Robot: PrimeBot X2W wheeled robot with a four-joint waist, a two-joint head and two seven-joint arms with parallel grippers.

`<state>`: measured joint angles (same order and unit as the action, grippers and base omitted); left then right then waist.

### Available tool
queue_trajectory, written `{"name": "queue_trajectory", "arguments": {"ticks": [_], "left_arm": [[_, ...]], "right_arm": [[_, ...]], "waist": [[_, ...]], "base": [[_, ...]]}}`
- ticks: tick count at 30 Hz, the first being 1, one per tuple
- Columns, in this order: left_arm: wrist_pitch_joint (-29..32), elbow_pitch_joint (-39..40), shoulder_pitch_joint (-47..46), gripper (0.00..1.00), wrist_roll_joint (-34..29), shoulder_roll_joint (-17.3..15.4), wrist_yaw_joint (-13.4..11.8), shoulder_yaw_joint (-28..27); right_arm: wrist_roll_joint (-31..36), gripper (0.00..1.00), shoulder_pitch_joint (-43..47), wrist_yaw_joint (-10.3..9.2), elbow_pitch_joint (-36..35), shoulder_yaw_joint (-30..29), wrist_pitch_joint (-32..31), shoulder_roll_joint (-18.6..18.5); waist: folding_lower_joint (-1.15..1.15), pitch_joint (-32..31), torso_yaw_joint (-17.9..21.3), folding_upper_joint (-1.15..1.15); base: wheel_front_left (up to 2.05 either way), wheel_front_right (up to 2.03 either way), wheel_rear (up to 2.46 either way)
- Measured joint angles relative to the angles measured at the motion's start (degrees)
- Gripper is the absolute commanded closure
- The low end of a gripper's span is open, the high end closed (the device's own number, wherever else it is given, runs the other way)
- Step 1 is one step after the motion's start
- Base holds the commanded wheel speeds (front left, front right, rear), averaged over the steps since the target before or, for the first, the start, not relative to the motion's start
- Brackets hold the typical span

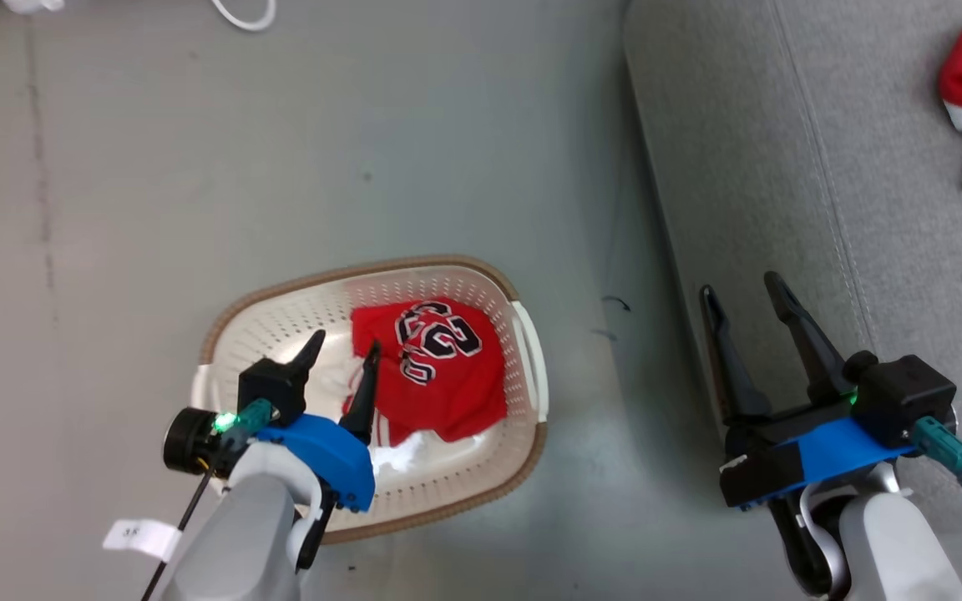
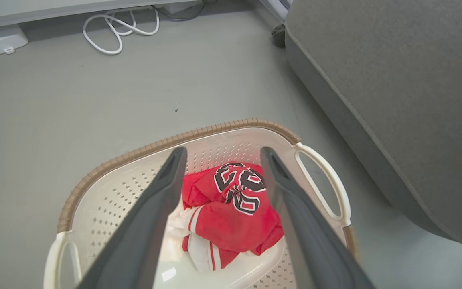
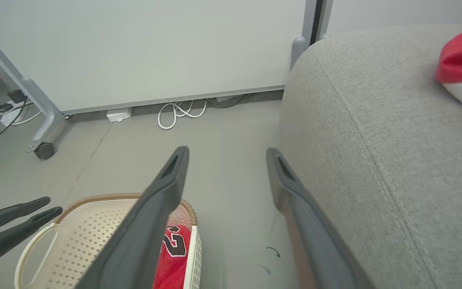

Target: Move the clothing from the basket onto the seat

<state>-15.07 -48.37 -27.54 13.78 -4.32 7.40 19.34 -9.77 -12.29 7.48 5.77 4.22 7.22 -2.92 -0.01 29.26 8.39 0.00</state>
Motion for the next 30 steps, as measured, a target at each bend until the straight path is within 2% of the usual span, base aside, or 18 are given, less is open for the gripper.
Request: {"name": "queue_trajectory", "arguments": {"ticks": [9, 16, 30], "left_arm": [[0.92, -7.76, -8.36, 0.0, 3.5, -2.11, 0.01, 6.68], [2.04, -12.24, -13.21, 0.0, 6.27, -2.79, 0.01, 10.12], [5.26, -18.06, -17.43, 0.0, 10.79, -4.78, 0.01, 14.3]], "right_arm": [[-1.44, 0.0, -2.07, 0.0, 0.6, 3.47, 2.14, -0.02], [-2.59, 0.0, -3.64, 0.0, 1.0, 6.17, 3.38, -0.01], [-4.64, 0.0, -5.43, 0.0, 1.27, 10.15, 5.27, -0.01]], "waist": [[0.0, 8.56, 5.01, 0.0], [0.0, 13.89, 6.99, 0.0], [0.01, 18.8, 10.07, 0.0]], "base": [[0.0, 0.0, 0.0], [0.0, 0.0, 0.0], [0.0, 0.0, 0.0]]}}
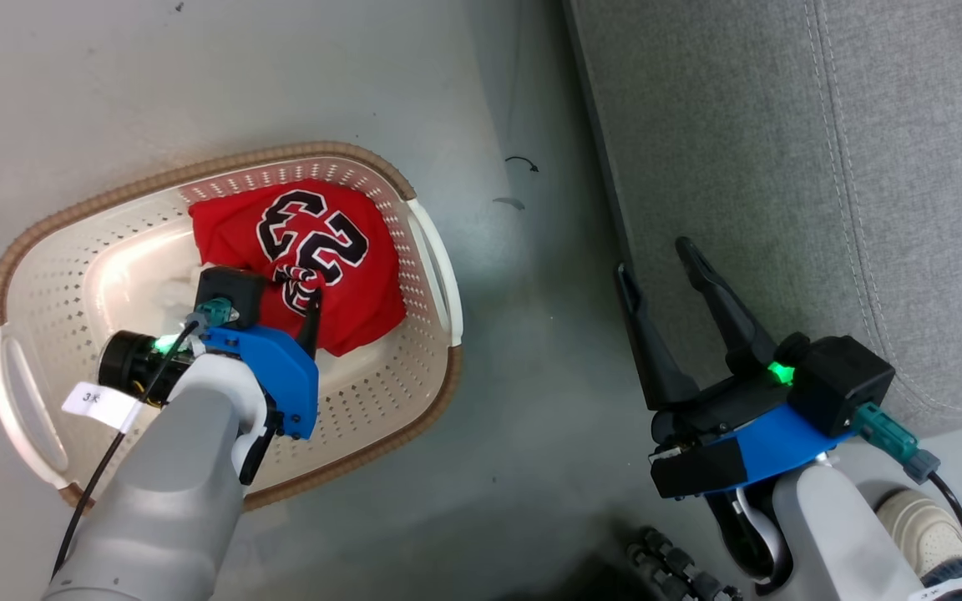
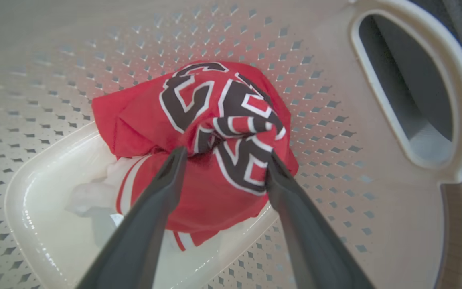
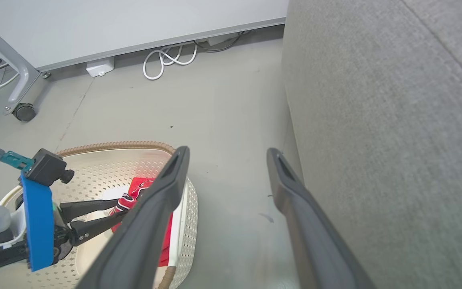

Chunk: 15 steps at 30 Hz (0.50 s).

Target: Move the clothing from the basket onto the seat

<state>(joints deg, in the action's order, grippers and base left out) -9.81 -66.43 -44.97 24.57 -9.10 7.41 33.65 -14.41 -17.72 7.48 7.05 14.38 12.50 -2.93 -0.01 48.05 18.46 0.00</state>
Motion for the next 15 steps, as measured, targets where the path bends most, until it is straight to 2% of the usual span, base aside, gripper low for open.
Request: {"name": "queue_trajectory", "arguments": {"ticks": [10, 11, 12, 13, 14, 15], "left_arm": [[3.97, -1.05, -1.51, 0.0, 3.1, 1.03, 0.0, 3.9], [4.25, -1.05, -1.55, 0.16, 3.34, 1.1, 0.0, 4.22], [4.5, -1.08, -1.62, 0.56, 3.71, 1.1, 0.0, 4.54], [4.77, -1.1, -1.72, 0.72, 3.9, 1.09, 0.0, 4.92], [5.21, -1.1, -1.85, 1.0, 4.38, 1.1, 0.0, 5.3], [5.54, -1.02, -1.88, 1.0, 4.8, 1.12, 0.0, 5.78]], "right_arm": [[-0.88, 0.0, -0.56, 0.0, 0.58, 0.85, 0.69, 0.01], [-0.88, 0.0, -0.59, 0.0, 0.63, 0.87, 0.69, 0.01], [-0.9, 0.0, -0.59, 0.0, 0.69, 0.87, 0.7, 0.01], [-0.91, 0.0, -0.6, 0.0, 0.75, 0.86, 0.7, 0.01], [-0.91, 0.0, -0.64, 0.0, 0.82, 0.83, 0.71, 0.01], [-0.92, 0.0, -0.73, 0.0, 0.87, 0.82, 0.73, 0.01]], "waist": [[0.01, 1.2, 1.08, 0.0], [0.0, 1.19, 1.1, 0.0], [0.01, 1.16, 1.11, 0.0], [0.0, 1.14, 1.1, 0.0], [0.01, 1.11, 1.08, 0.0], [0.01, 1.04, 1.05, 0.0]], "base": [[0.0, 0.0, 0.0], [0.0, 0.0, 0.0], [0.0, 0.0, 0.0], [0.0, 0.0, 0.0], [0.0, 0.0, 0.0], [0.0, 0.0, 0.0]]}}
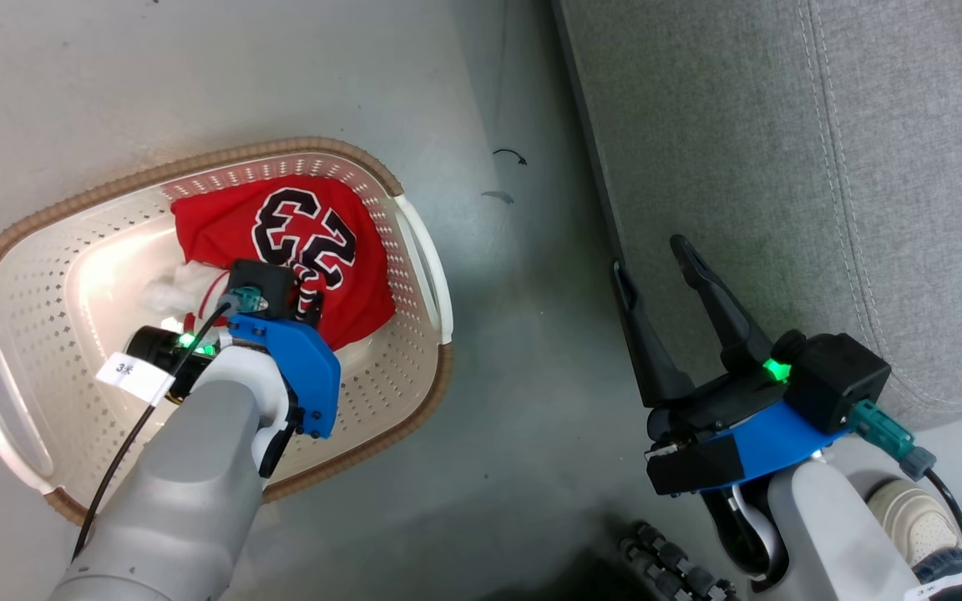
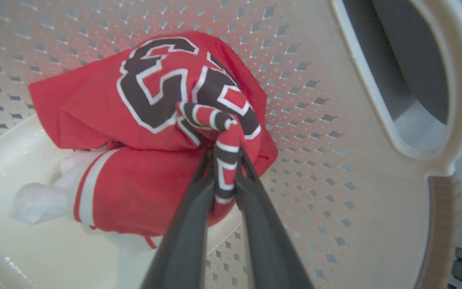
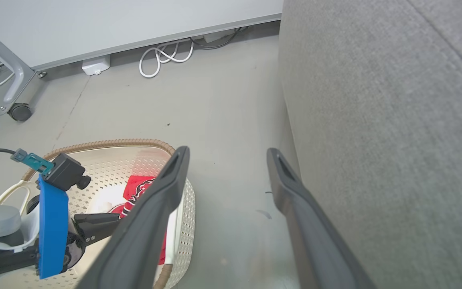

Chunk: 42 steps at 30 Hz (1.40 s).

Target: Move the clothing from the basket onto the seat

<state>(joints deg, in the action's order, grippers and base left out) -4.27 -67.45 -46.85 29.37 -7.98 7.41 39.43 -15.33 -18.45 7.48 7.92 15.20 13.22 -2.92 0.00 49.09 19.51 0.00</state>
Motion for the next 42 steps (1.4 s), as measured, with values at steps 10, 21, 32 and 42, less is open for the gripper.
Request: {"name": "queue_trajectory", "arguments": {"ticks": [10, 21, 32, 42], "left_arm": [[0.64, 1.18, 0.01, 1.0, 4.2, -0.41, 0.0, 3.07], [0.13, 1.26, -0.09, 1.0, 7.77, -0.36, 0.0, 5.68], [-2.44, 1.35, 1.95, 1.0, 11.85, 1.67, 0.0, 7.68], [-4.19, 5.84, 5.27, 1.0, 15.45, 3.56, 0.0, 12.81]], "right_arm": [[0.08, 0.0, -0.37, 0.0, 0.32, -0.37, 0.03, 0.0], [0.68, 0.0, -0.37, 0.0, 0.23, -0.58, -0.25, 0.0], [2.45, 0.0, -0.47, 0.0, 1.19, -1.83, -1.36, 0.01], [3.71, 0.0, 1.96, 0.0, 2.75, -3.61, -3.61, 0.05]], "waist": [[0.0, -1.17, -0.79, 0.0], [0.0, -2.46, -1.8, 0.0], [0.0, -8.71, -4.51, 0.0], [0.01, -18.36, -9.27, 0.0]], "base": [[0.0, 0.0, 0.0], [0.0, 0.0, 0.0], [0.0, 0.0, 0.0], [0.0, 0.0, 0.0]]}}
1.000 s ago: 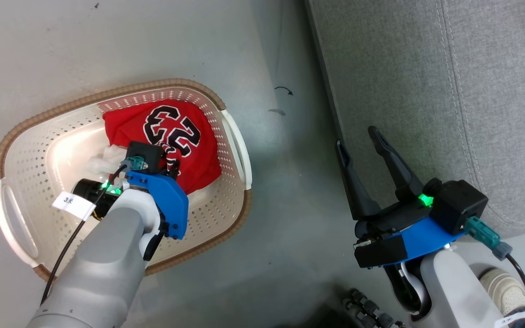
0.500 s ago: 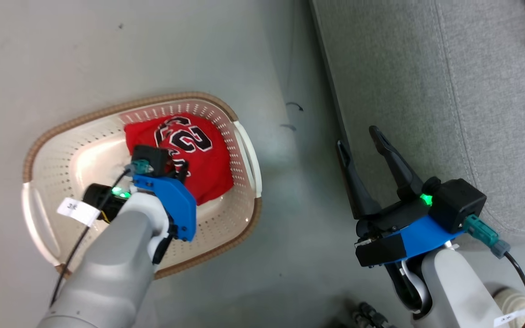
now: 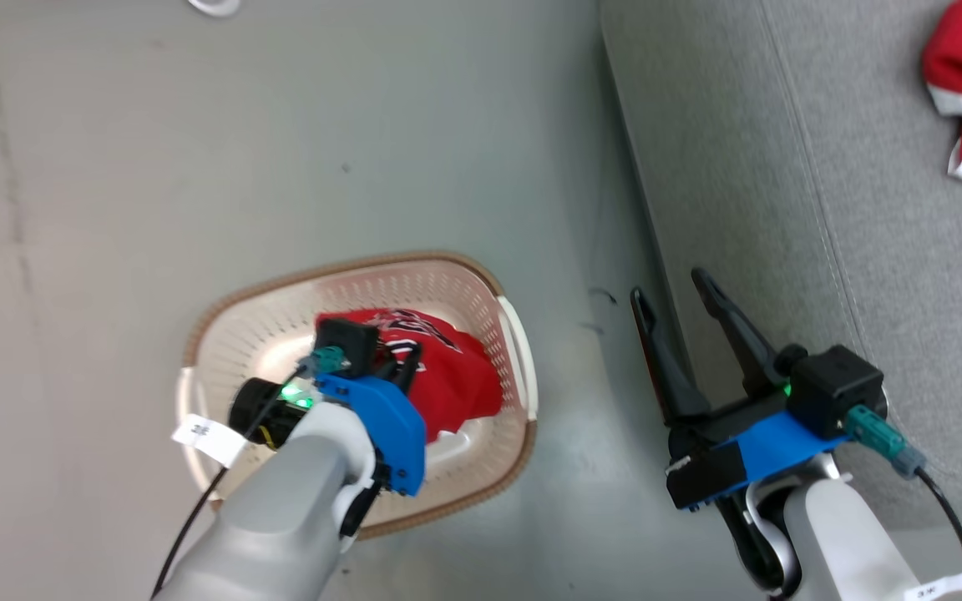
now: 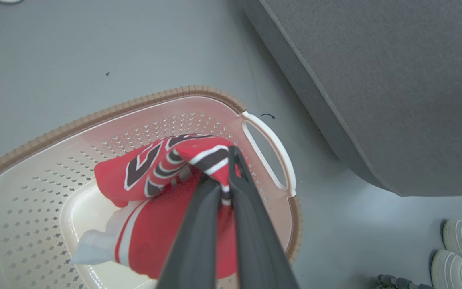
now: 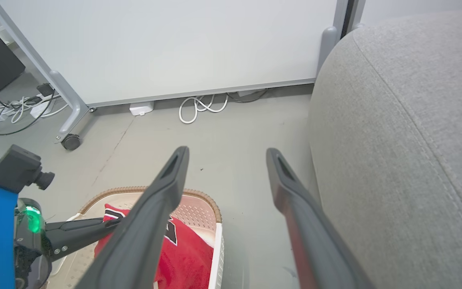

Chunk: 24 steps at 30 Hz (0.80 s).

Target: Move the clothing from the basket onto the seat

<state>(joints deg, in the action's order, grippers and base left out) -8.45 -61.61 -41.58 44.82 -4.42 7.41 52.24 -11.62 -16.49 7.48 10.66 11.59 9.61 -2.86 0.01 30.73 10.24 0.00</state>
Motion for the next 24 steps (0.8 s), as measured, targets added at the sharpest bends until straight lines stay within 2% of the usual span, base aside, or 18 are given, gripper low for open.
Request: {"name": "queue_trajectory", "arguments": {"ticks": [15, 24], "left_arm": [[-2.96, 7.28, -0.34, 1.0, 4.61, 0.79, 0.0, 7.59], [-4.79, 10.95, -4.27, 1.0, 6.02, 1.12, 0.0, 9.12]], "right_arm": [[1.23, 0.0, 6.85, 0.0, 0.21, -1.92, -3.52, 0.01], [1.37, 0.0, 10.07, 0.0, -1.08, -2.21, -5.39, 0.01]], "waist": [[0.01, -15.28, -6.84, 0.0], [0.01, -21.46, -9.6, 0.0]], "base": [[0.0, 0.0, 0.0], [0.0, 0.0, 0.0]]}}
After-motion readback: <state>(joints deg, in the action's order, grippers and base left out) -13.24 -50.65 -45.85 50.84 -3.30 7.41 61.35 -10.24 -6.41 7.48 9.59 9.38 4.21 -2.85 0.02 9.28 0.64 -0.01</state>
